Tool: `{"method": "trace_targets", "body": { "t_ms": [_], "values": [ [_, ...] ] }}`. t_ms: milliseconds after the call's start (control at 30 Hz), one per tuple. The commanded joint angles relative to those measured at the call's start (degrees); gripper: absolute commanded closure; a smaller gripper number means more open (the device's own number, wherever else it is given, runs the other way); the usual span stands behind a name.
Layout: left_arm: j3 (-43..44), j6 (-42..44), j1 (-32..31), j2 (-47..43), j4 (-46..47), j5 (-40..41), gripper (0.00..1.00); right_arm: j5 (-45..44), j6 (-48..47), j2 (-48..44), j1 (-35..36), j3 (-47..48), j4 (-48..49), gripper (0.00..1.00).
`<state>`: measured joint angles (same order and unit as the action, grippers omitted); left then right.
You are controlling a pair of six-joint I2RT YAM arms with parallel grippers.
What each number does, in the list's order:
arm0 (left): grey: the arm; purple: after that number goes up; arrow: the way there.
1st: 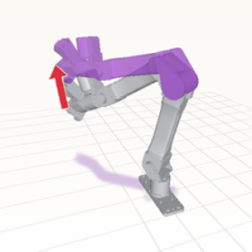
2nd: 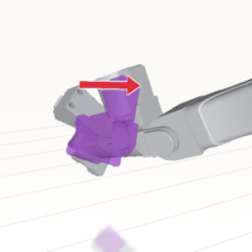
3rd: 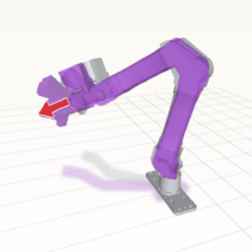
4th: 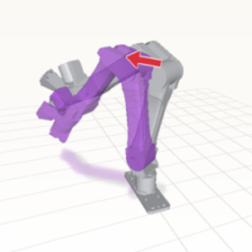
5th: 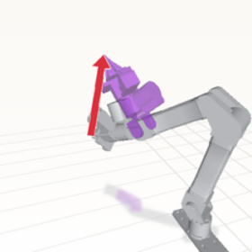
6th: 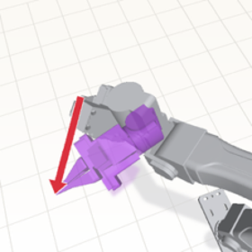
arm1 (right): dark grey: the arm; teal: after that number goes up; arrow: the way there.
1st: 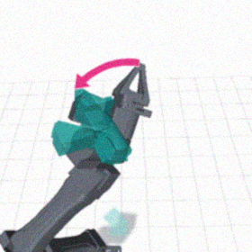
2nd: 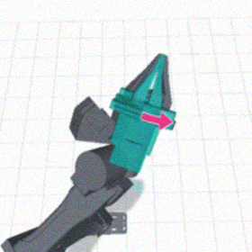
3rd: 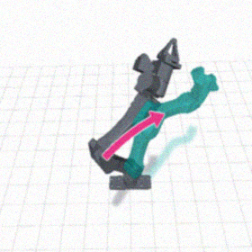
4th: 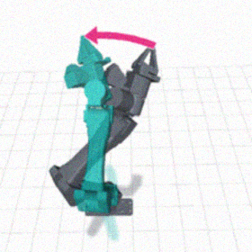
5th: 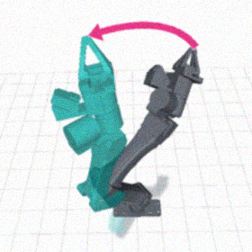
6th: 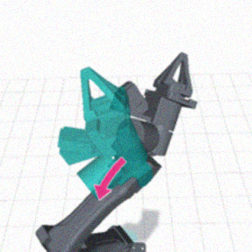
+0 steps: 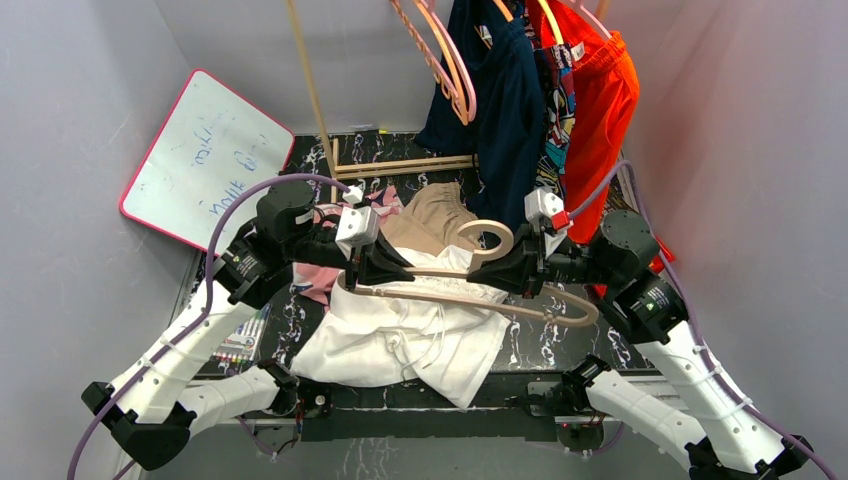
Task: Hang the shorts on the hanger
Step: Hang the shorts on the hanger.
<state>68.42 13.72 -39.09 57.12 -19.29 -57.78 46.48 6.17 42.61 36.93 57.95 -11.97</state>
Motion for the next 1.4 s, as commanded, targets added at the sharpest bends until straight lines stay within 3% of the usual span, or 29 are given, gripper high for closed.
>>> {"method": "trace_targets", "body": {
  "t_ms": [0,33,100,167,200,367,467,667,800,867,967,1167,1367],
  "values": [
    [0.8,0.7,-0.5,-0.8,1.6,0.0,1.00,-4.7,3.4,0.2,0.0,0.2,5.4,1.00],
    [0.4,0.7,-0.5,-1.2,1.7,0.9,0.98,-5.9,3.7,0.0,0.0,0.1,5.4,1.00],
    [-0.4,0.7,-0.4,-2.0,1.9,3.5,0.49,-10.0,4.0,-0.7,0.1,0.1,4.8,1.00],
    [-1.7,0.3,-0.4,-3.3,3.0,8.9,0.15,-16.3,4.0,-1.9,0.0,-0.3,3.6,1.00],
    [-2.3,0.4,-0.5,-4.6,3.6,13.3,0.04,-20.3,4.1,-2.6,0.0,-0.6,3.1,1.00],
    [-8.1,-2.0,-0.5,-11.3,8.3,34.8,0.02,-46.9,5.7,-5.9,0.1,-3.1,-1.6,1.00],
    [-13.2,-5.7,-0.5,-15.6,8.9,44.4,0.02,-54.0,6.9,-7.0,0.1,-4.5,-5.2,1.00],
    [-22.5,-17.1,-0.5,-20.7,5.2,49.0,0.02,-52.7,7.6,-8.0,0.0,-5.7,-9.5,1.00],
    [-29.1,-27.5,-0.5,-19.6,5.9,53.8,0.02,-52.8,7.9,-9.0,0.1,-5.9,-10.2,1.00],
    [-31.2,-30.8,-0.5,-17.3,7.7,51.1,0.02,-52.4,8.1,-9.5,0.0,-6.0,-10.1,1.00],
    [-31.4,-34.9,-0.5,-10.6,8.0,51.5,0.04,-51.8,8.4,-9.8,0.1,-6.4,-10.0,1.00],
    [-29.4,-40.1,-0.5,-3.6,5.3,55.5,0.19,-50.4,9.2,-10.8,0.0,-7.8,-8.7,1.00],
    [-30.3,-40.7,-0.5,-1.5,6.6,57.6,0.20,-49.7,9.1,-10.5,0.1,-9.1,-6.9,1.00]
  ]
}}
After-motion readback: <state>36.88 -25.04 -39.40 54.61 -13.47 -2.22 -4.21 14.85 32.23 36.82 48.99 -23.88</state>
